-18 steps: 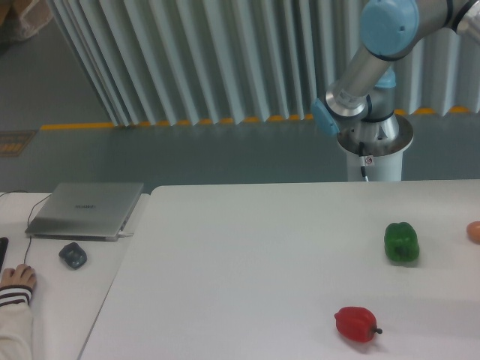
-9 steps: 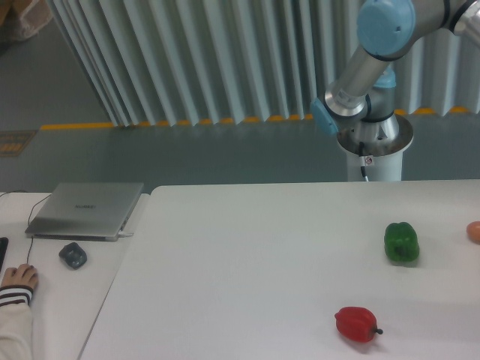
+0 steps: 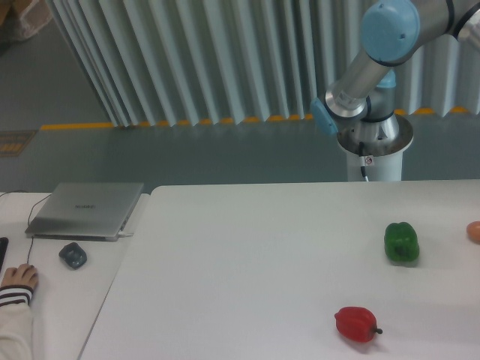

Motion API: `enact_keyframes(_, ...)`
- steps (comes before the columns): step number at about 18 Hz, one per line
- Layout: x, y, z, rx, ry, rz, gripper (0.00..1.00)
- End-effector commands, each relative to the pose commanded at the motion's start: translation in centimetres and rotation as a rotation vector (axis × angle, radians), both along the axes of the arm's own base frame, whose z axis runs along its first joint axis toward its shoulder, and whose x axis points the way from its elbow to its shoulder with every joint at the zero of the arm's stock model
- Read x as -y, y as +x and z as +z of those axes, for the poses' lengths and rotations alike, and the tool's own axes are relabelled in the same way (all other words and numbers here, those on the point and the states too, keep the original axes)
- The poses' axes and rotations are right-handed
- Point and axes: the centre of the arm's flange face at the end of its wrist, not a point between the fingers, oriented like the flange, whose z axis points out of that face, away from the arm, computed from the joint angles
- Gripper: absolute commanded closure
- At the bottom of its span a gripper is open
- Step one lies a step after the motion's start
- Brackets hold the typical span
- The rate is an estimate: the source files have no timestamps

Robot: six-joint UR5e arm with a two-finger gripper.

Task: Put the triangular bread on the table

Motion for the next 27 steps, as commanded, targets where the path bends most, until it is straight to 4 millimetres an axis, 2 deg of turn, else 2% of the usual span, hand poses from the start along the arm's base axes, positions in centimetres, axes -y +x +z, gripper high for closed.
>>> enact_keyframes(4, -0.1, -0.3, -0.6, -0.001, 0.001, 0.001, 0.03)
enact_keyframes(6, 0.0, -0.4, -0.5, -0.003, 0.002, 0.003, 0.39)
enact_keyframes(7, -0.1, -0.4, -0.5, -0.003, 0.002, 0.002, 0.72)
enact_keyframes(8, -0.1, -0.3, -0.5, -0.003, 0.0, 0.002, 1.0)
enact_keyframes(15, -0.6, 0.4, 0.9, -0.005, 0.025, 0.053, 1.0)
enact_keyframes(19, -0.2, 1.8, 5.3, -0.032, 0.071, 0.084, 1.0)
enact_keyframes(23, 1.2, 4.1, 9.1, 0.033, 0.155, 0.106, 1.0)
enact_keyframes(24, 1.3, 5.2, 10.5, 0.043, 0.169, 0.126, 1.0)
enact_keyframes(25, 1.0, 6.1, 11.2, 0.056, 0.189, 0.147, 1.0)
enact_keyframes(26, -0.6, 8.2, 11.8, 0.073, 0.213, 0.164, 1.0)
enact_keyframes(27, -3.6, 10.7, 11.3, 0.097, 0.216, 0.173, 1.0)
